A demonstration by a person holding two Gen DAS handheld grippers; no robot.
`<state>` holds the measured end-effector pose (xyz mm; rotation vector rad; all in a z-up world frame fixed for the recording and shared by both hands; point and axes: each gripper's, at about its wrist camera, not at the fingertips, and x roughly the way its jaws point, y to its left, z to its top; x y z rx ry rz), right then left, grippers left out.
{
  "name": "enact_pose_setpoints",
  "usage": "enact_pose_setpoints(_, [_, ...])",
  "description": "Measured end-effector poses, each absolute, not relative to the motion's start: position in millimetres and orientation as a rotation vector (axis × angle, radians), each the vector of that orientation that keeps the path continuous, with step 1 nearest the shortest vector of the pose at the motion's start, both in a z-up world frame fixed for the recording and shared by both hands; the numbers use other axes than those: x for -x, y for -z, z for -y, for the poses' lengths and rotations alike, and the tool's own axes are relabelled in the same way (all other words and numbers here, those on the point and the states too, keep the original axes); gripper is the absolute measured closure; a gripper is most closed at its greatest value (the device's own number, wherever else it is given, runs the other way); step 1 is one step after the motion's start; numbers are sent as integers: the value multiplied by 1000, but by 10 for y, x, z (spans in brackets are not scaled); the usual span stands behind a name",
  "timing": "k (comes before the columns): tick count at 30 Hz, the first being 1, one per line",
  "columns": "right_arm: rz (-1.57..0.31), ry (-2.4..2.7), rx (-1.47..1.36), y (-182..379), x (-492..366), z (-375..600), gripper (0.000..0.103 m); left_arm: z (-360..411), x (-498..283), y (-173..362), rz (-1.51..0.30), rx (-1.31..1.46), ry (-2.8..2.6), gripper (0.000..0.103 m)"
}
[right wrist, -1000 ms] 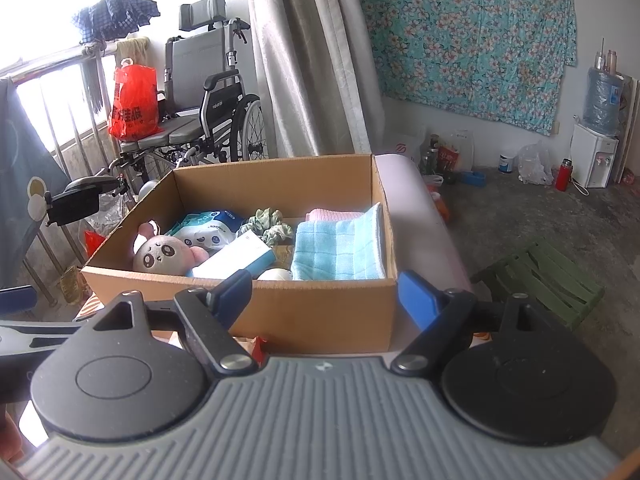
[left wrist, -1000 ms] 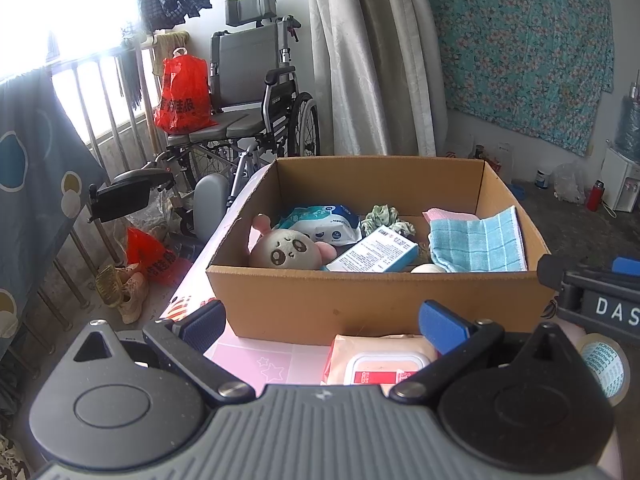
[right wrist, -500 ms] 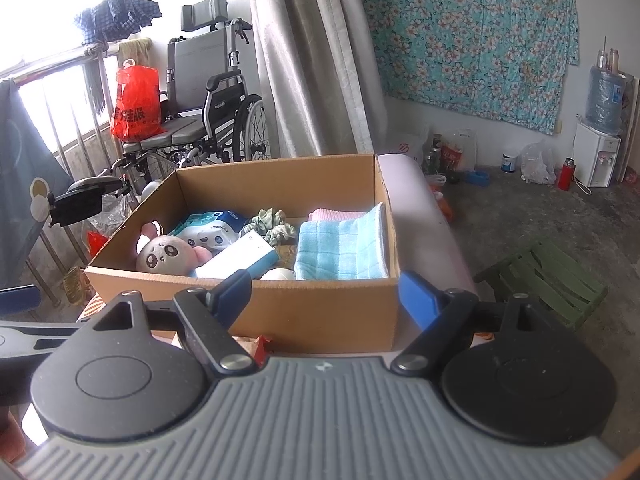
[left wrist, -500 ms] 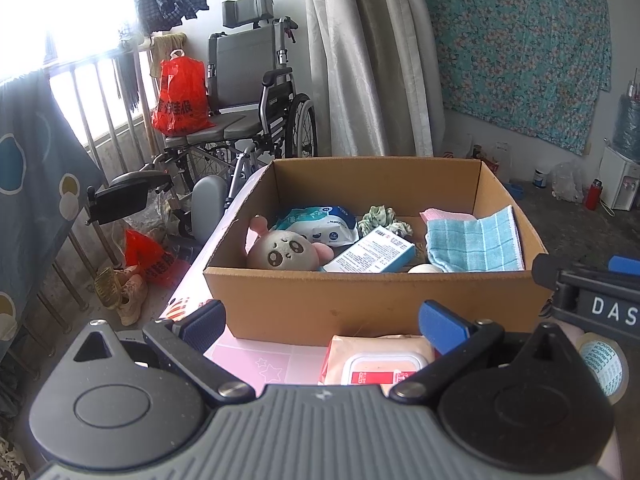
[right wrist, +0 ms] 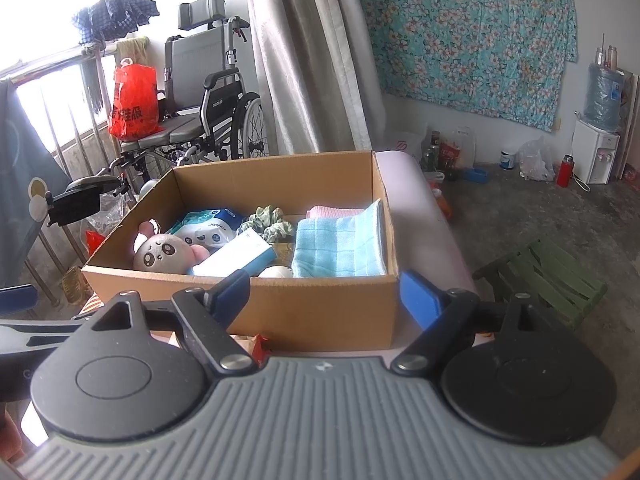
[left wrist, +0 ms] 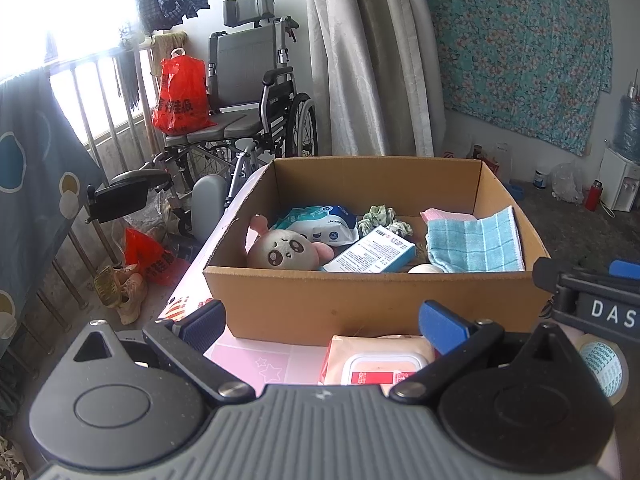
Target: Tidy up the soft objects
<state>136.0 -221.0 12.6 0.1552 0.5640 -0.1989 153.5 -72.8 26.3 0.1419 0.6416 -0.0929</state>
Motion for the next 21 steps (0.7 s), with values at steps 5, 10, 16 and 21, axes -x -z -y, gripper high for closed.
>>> enact_pose_setpoints(5, [-565,198,-156,-120,-1368,2213,20,743,-1539,-248,-642,-145,96,0])
enact_pose_setpoints(10, [-569,204,-159,-97,-1380,2227,20,757,-1544,-244,-644,-146,97,0])
enact_pose_setpoints(16, [-570,213,-167,-83,-1375,2272,19,765,-1534,-262,-630,-154,92,0])
enact_pose_setpoints(21, [-570,210,-169,-87,-1379,2278,19,762,-1538,-263,-632,-154,91,0])
